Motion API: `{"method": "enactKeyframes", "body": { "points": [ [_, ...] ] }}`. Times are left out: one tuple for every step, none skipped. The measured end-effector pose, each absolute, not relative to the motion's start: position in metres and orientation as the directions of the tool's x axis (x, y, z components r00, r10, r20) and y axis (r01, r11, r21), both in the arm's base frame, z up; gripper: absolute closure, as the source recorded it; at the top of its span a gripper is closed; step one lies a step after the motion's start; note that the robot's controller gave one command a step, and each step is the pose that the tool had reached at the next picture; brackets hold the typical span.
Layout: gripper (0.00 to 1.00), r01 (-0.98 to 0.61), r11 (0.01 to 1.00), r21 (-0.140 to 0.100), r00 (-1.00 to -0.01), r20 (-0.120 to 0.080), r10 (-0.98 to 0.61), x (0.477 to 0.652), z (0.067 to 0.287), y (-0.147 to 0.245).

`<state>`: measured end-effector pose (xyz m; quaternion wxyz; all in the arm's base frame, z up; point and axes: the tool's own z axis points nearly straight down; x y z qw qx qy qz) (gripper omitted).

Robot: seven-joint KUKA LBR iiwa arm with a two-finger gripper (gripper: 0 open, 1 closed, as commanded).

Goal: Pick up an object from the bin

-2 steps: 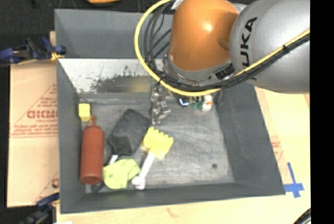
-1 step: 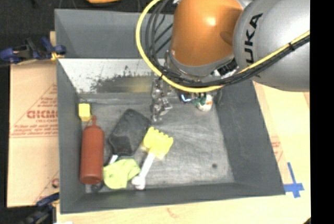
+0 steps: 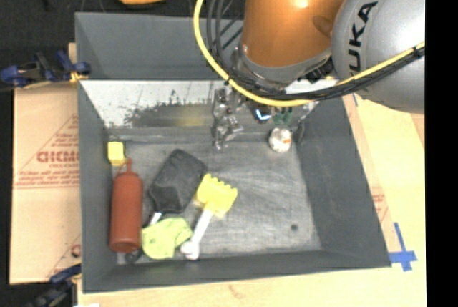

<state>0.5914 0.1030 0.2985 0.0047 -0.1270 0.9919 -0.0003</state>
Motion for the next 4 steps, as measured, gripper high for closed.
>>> {"method": "enactKeyframes", "body": {
  "points": [
    [0.00, -0.394, 0.919, 0.000, -0.919, -0.006, -0.394, 0.503, 0.156, 0.112],
    [0.00, -0.397, 0.918, 0.001, -0.918, 0.000, -0.397, 0.496, 0.146, 0.114],
    [1.00, -0.426, 0.905, 0.000, -0.905, -0.003, -0.426, 0.510, 0.072, 0.117],
    [1.00, -0.425, 0.905, 0.000, -0.905, -0.003, -0.425, 0.510, 0.072, 0.117]
  ]
}}
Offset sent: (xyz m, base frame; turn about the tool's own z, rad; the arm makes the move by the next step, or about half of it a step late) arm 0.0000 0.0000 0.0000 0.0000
